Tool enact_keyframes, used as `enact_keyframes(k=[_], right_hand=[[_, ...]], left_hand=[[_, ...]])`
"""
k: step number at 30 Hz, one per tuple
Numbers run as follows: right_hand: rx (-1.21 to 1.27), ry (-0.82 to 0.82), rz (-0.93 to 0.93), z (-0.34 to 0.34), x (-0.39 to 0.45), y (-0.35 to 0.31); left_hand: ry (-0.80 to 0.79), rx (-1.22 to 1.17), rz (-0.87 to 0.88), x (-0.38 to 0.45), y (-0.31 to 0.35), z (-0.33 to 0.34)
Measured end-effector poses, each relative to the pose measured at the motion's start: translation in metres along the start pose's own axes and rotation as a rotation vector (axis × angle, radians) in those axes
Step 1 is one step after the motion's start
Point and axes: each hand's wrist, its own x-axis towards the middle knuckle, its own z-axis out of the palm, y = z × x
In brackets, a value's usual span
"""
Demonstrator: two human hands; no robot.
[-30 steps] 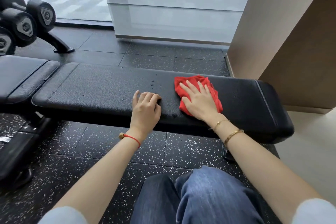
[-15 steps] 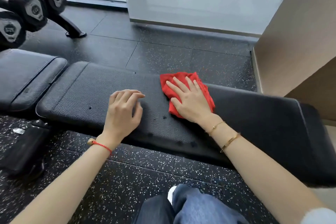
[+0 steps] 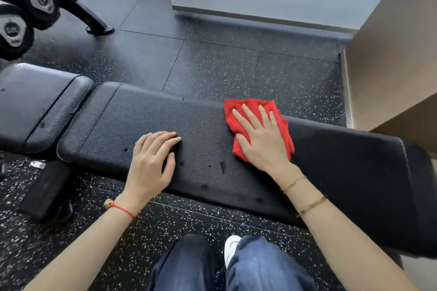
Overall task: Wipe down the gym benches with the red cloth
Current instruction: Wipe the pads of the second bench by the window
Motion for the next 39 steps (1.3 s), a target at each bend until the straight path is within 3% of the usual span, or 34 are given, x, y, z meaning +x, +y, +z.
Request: enact_keyframes(k=[8,10,13,17,22,26,29,35,39], right_hand=[[0.006,0.024,-0.247,0.025,-0.055,-0.043],[0.045,0.054,-0.187,0.025,-0.071,-0.034],[0.058,0.113,0.043,0.025,-0.079,-0.022],[0.025,0.123,0.235,0.028,-0.053,-0.044],[-0.012,0.085,0.026,0.039,-0.043,-0.110],[-0.022,0.083,-0.082,0.046,-0.077,-0.117],[-0.010,0.132,0.015,0.043,-0.098,-0.090],[-0.011,0.212,0.418,0.033,-0.087,-0.057],[0.013,0.182,0.226,0.046,-0.081,-0.105]], left_hand=[[0.088,-0.042,0.079,-0.007,-0.016,0.011],[0.104,-0.044,0.089,-0.009,-0.019,0.015],[0.111,-0.045,0.090,-0.009,-0.020,0.018],[0.108,-0.037,0.081,-0.013,-0.019,0.019],[0.122,-0.023,0.086,-0.009,-0.020,0.016],[0.141,-0.022,0.095,-0.011,-0.024,0.018],[0.169,-0.026,0.101,-0.010,-0.026,0.020],[0.164,-0.019,0.114,-0.010,-0.027,0.022],[0.163,-0.013,0.098,-0.011,-0.030,0.022]])
